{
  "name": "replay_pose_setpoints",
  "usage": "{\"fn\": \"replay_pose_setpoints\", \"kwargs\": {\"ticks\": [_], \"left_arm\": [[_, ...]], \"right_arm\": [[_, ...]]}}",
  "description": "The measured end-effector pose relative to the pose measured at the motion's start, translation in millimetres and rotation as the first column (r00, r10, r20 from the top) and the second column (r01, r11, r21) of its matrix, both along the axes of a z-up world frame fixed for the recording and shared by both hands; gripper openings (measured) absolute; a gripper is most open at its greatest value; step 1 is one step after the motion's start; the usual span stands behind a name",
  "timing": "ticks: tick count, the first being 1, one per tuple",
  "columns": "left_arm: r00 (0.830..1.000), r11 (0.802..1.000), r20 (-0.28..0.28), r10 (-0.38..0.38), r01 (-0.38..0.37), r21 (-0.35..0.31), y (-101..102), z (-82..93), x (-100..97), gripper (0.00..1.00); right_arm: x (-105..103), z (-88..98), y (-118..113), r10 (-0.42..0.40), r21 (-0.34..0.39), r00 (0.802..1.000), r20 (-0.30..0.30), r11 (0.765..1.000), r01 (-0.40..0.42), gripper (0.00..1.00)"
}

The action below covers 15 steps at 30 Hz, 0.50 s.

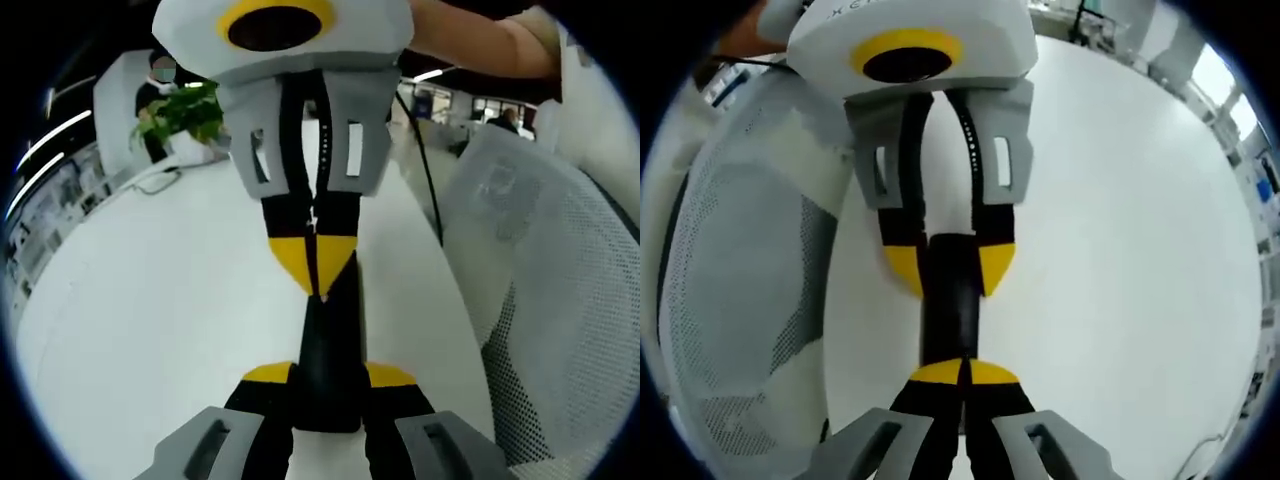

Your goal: Press the specified remote control buttons in sequence, fully releasing each button before pressing the next.

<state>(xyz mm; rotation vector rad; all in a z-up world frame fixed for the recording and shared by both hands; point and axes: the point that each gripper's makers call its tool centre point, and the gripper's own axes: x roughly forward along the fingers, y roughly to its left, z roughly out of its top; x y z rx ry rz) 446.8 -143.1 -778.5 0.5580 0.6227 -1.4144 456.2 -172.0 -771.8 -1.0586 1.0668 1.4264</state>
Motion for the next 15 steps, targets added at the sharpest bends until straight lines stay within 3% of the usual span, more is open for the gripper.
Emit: {"fn": "replay_pose_setpoints", "kwargs": {"ticks": [15], "left_arm": [[1.000,1.000,0.000,-0.001,0.001,0.000,0.1,-0.1,0.0,0.24]], "right_arm": [[-1.8,-4.4,3.8,0.009,-0.007,1.000,-0.012,1.000,-0.009,0.00]]}}
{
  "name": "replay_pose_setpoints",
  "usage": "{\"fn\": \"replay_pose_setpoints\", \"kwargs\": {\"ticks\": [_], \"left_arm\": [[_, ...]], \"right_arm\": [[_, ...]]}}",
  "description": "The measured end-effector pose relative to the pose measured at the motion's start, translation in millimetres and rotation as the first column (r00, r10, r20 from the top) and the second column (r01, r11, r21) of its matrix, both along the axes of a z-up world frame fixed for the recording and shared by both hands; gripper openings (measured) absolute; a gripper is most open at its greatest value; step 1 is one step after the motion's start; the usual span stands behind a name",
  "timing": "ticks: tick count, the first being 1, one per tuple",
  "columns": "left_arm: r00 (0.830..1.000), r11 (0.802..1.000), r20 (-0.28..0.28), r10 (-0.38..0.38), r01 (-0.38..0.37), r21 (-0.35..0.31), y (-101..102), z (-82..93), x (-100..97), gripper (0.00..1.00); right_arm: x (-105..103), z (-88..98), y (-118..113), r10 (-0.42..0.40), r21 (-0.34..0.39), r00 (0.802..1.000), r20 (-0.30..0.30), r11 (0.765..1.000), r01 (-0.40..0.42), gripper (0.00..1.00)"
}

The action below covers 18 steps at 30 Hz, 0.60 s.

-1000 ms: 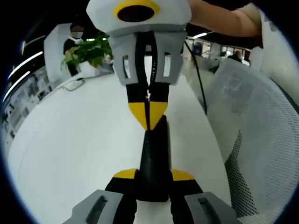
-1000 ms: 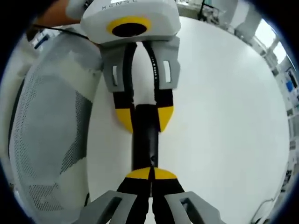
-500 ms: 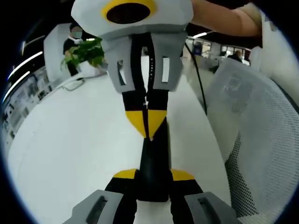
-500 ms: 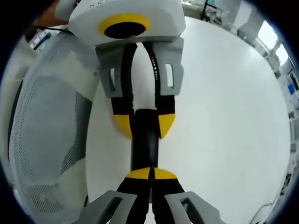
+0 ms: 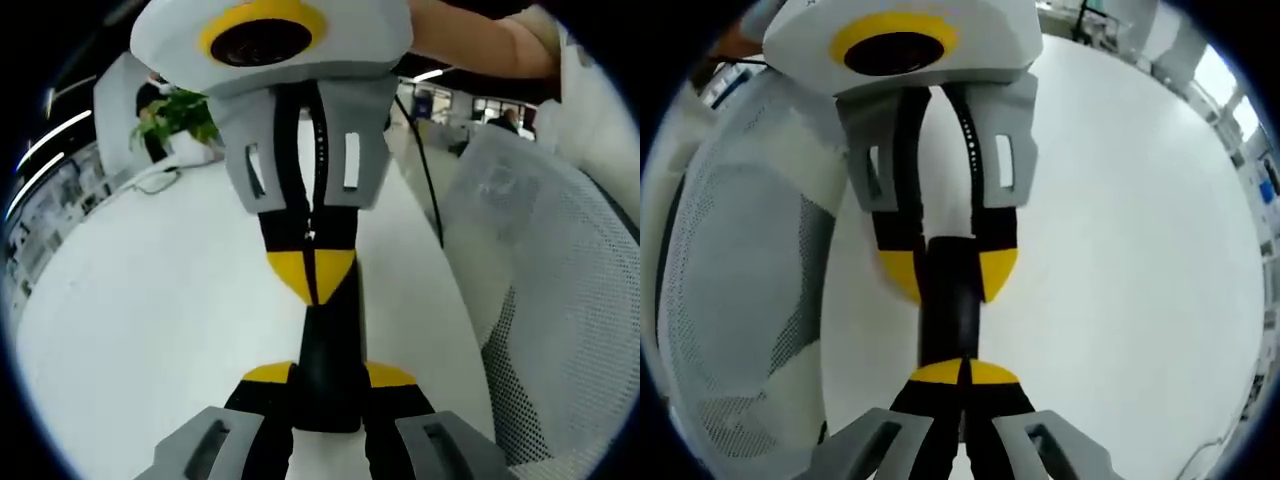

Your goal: Press the specified remote control buttons in sequence, fully releasing each button before pressing the next.

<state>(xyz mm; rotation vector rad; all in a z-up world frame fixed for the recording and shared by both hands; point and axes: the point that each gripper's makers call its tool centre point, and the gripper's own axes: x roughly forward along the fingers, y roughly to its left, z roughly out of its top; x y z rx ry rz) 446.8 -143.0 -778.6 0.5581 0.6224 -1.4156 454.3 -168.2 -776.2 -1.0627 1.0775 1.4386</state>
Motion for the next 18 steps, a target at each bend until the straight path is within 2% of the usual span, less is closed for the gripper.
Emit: {"fn": "replay_pose_setpoints", "kwargs": {"ticks": [5,11,18], "left_arm": [[1.000,1.000,0.000,-0.001,0.001,-0.001,0.3,-0.5,0.6,0.24],[1.000,1.000,0.000,-0.001,0.001,-0.001,0.2,-0.3,0.4,0.24],[1.000,1.000,0.002,-0.003,0.003,0.000,0.1,-0.9,1.1,0.24]], "right_arm": [[0.9,-0.6,0.1,-0.003,-0.005,1.000,-0.010,1.000,0.003,0.00],[1.3,-0.3,0.4,-0.048,-0.016,0.997,-0.057,0.999,0.047,0.00],[2.6,-2.9,1.0,-0.026,-0.076,0.997,-0.066,0.997,0.021,0.00]]}}
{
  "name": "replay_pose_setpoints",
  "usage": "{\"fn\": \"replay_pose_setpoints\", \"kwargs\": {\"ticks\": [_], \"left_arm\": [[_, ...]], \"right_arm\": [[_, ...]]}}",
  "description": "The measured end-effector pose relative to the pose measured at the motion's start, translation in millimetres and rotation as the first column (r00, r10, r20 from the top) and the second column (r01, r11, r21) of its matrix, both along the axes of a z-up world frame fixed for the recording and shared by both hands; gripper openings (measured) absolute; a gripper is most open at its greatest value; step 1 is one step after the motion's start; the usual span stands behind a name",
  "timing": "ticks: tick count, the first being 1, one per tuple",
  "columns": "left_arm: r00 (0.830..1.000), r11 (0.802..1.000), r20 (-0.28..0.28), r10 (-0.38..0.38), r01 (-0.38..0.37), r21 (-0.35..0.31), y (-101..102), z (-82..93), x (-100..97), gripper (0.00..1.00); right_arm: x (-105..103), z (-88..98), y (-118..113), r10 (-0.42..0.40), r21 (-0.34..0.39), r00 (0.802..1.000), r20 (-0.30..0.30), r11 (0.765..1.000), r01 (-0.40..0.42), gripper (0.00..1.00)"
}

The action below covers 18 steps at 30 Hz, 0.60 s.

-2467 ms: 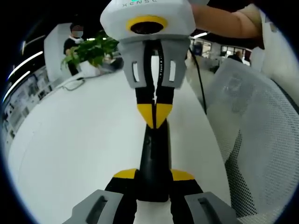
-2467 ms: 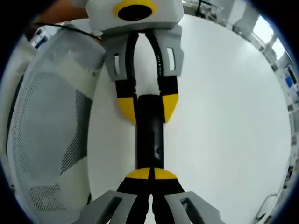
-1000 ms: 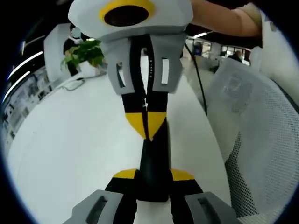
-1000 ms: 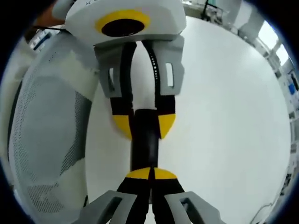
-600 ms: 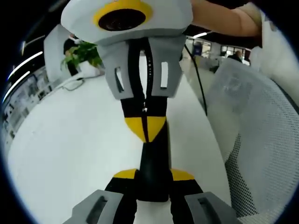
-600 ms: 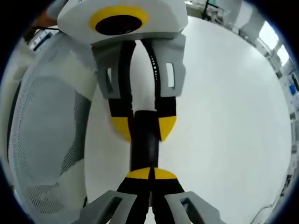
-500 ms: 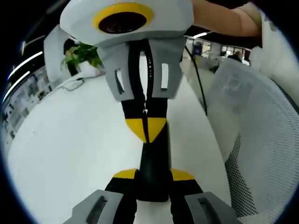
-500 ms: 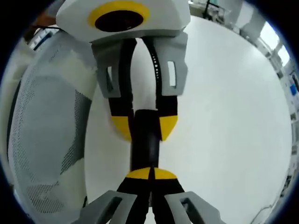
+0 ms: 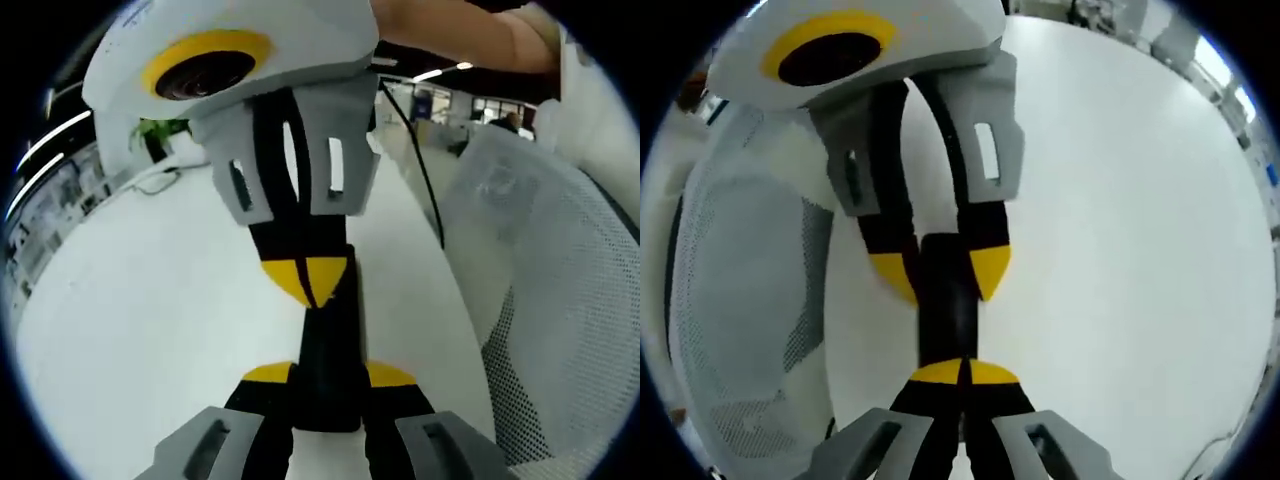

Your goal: Press the specified remote control buttons in sequence, fully releasing each button before pressing the next.

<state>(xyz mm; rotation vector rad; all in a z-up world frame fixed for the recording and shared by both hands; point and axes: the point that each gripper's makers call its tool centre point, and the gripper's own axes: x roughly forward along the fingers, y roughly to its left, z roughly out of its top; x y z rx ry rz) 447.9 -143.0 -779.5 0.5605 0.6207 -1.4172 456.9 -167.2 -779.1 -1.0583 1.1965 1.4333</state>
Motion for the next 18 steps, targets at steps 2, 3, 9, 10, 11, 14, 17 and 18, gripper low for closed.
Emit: {"fn": "replay_pose_setpoints", "kwargs": {"ticks": [2,3,9,10,11,14,17,18], "left_arm": [[1.000,1.000,0.000,0.000,0.000,0.001,-0.1,0.0,0.0,0.24],[1.000,1.000,0.000,0.000,0.000,0.001,-0.1,0.1,-0.2,0.24],[1.000,1.000,0.001,0.005,-0.005,-0.001,-0.3,0.9,-1.1,0.24],[1.000,1.000,0.000,0.005,-0.005,-0.001,-0.3,0.8,-1.0,0.24],[1.000,1.000,0.000,0.005,-0.005,-0.001,-0.3,0.8,-0.9,0.24],[1.000,1.000,0.000,0.005,-0.005,-0.001,-0.5,0.9,-1.0,0.24],[1.000,1.000,-0.001,0.004,-0.004,-0.002,-0.5,0.7,-0.6,0.24],[1.000,1.000,-0.001,0.004,-0.004,-0.002,-0.5,0.8,-0.8,0.24]], "right_arm": [[1.5,-0.9,-0.2,0.000,-0.013,1.000,-0.005,1.000,0.000,0.00],[1.8,-1.0,-0.3,0.000,-0.018,1.000,-0.008,1.000,-0.001,0.00],[1.3,-0.5,-2.2,-0.002,-0.019,1.000,-0.013,1.000,0.002,0.00],[1.6,-0.3,-2.5,-0.007,-0.012,1.000,-0.012,1.000,0.007,0.00],[1.2,0.0,-2.7,-0.010,-0.007,1.000,-0.011,1.000,0.010,0.00],[-1.0,1.3,-2.8,-0.008,0.010,1.000,0.001,1.000,0.008,0.00],[-3.2,2.8,-2.9,0.006,0.022,1.000,0.019,1.000,-0.006,0.00],[-3.6,3.4,-2.9,0.007,0.027,1.000,0.022,1.000,-0.007,0.00]]}}
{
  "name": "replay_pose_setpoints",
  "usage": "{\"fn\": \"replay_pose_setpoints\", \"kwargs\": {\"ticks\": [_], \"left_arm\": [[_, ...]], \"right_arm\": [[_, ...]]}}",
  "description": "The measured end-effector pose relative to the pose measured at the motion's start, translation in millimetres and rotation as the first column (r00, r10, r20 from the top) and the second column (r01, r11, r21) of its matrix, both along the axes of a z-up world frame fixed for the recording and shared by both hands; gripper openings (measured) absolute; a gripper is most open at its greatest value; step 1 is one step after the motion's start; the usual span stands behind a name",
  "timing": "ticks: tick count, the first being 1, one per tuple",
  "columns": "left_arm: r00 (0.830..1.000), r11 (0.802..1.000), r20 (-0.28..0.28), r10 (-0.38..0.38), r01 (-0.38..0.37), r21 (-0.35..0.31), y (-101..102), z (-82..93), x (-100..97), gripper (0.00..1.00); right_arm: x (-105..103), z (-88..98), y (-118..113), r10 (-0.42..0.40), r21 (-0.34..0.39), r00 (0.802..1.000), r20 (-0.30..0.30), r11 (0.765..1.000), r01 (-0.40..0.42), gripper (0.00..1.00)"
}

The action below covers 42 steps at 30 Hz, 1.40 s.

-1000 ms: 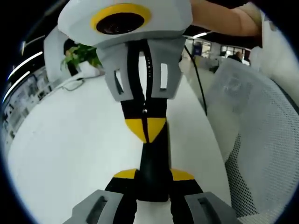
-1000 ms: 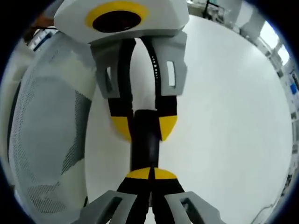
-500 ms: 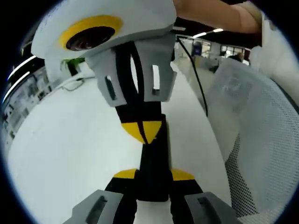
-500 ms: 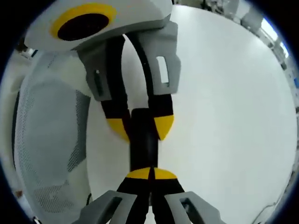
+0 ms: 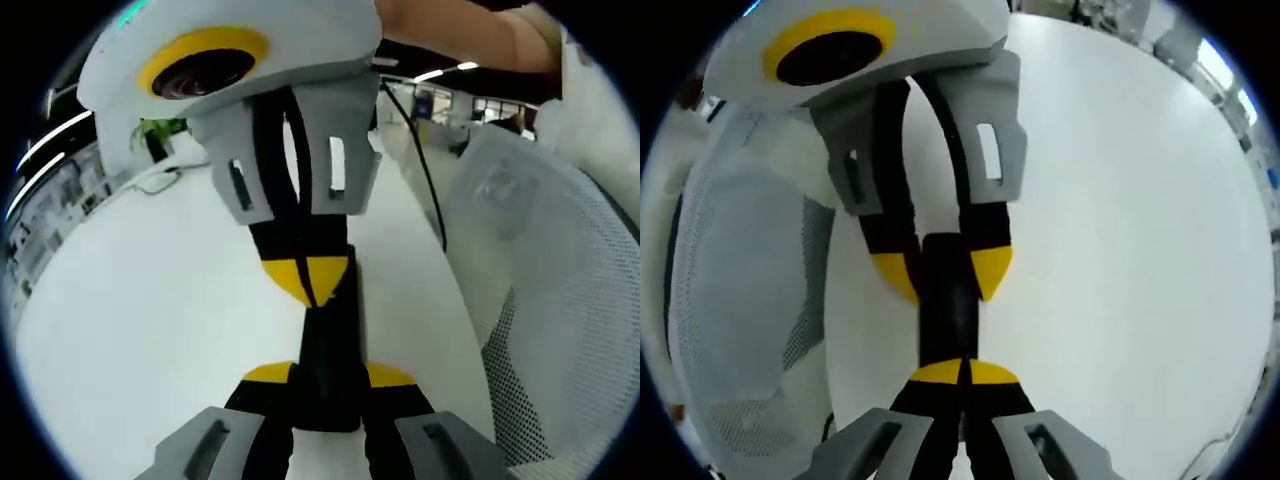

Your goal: Press the specified remote control buttons in sequence, fully releasing each button before pressing the next.

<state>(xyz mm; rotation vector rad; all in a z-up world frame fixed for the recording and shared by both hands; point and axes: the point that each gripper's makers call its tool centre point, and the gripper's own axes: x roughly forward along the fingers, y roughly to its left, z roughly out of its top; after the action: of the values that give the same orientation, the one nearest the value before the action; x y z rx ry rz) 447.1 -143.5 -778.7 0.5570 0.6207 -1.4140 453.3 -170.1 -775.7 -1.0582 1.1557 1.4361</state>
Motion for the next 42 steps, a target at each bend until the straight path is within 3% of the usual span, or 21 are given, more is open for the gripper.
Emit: {"fn": "replay_pose_setpoints", "kwargs": {"ticks": [15,42], "left_arm": [[1.000,1.000,0.000,-0.002,0.002,0.002,0.3,0.4,-0.6,0.24],[1.000,1.000,-0.001,0.000,0.000,-0.002,1.2,-0.3,0.4,0.24]], "right_arm": [[-2.5,18.7,-3.2,0.000,0.067,0.999,0.035,0.998,-0.002,0.00],[-7.5,2.5,-0.1,0.035,0.053,0.999,0.031,0.998,-0.037,0.00]]}}
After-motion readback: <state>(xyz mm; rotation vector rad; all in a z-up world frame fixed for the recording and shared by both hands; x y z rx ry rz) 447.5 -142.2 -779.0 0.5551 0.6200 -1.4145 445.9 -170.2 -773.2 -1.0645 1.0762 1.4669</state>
